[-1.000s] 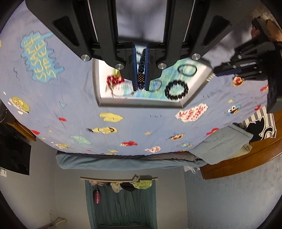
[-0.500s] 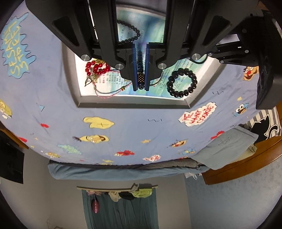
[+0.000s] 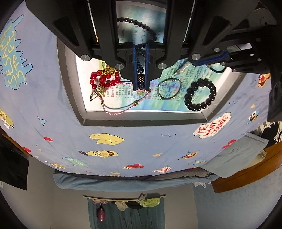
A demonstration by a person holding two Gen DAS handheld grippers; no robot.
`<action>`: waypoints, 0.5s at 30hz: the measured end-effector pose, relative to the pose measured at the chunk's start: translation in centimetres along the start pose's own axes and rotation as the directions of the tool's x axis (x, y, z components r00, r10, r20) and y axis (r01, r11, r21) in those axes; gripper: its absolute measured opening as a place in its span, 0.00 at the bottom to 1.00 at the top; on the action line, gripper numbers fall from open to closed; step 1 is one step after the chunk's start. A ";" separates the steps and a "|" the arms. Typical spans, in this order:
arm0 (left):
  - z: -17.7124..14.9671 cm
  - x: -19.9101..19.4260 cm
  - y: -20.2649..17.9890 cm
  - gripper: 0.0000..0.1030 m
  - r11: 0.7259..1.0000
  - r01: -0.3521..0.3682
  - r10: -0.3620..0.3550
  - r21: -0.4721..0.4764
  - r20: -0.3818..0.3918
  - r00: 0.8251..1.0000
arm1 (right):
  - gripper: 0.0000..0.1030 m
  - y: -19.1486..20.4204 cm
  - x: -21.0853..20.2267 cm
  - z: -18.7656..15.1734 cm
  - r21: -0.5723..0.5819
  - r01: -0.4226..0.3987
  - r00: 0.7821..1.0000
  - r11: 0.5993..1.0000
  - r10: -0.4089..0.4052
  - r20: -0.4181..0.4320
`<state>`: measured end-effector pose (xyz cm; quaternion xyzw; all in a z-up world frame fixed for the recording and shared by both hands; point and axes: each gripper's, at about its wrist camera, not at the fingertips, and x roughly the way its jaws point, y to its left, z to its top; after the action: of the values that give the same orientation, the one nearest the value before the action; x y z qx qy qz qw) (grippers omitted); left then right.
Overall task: Organize jewelry
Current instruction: 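Carry the pearl pin and blue bracelet into the grey box, open both tools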
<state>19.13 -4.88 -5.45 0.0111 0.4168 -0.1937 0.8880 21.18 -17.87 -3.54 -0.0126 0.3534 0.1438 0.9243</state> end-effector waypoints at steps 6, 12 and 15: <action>-0.1 0.0 0.3 0.08 1.000 0.004 -0.004 -0.024 -0.001 1.000 | 0.07 -0.3 0.4 -0.2 -0.003 0.024 0.999 1.000 -0.024 -0.030; -0.2 -0.3 0.7 0.19 0.999 -0.025 0.026 -0.040 0.006 1.000 | 0.24 -0.6 -0.1 -0.3 0.009 0.019 0.999 1.000 -0.018 -0.038; -0.3 -0.8 0.9 0.24 0.997 -0.039 0.039 -0.062 0.008 0.999 | 0.29 -0.5 -0.8 -0.3 0.006 0.018 0.999 1.000 -0.018 -0.031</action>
<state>18.76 -3.67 -5.17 -0.0093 0.4181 -0.1634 0.8935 20.57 -18.62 -3.30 -0.0151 0.3680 0.1341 0.9200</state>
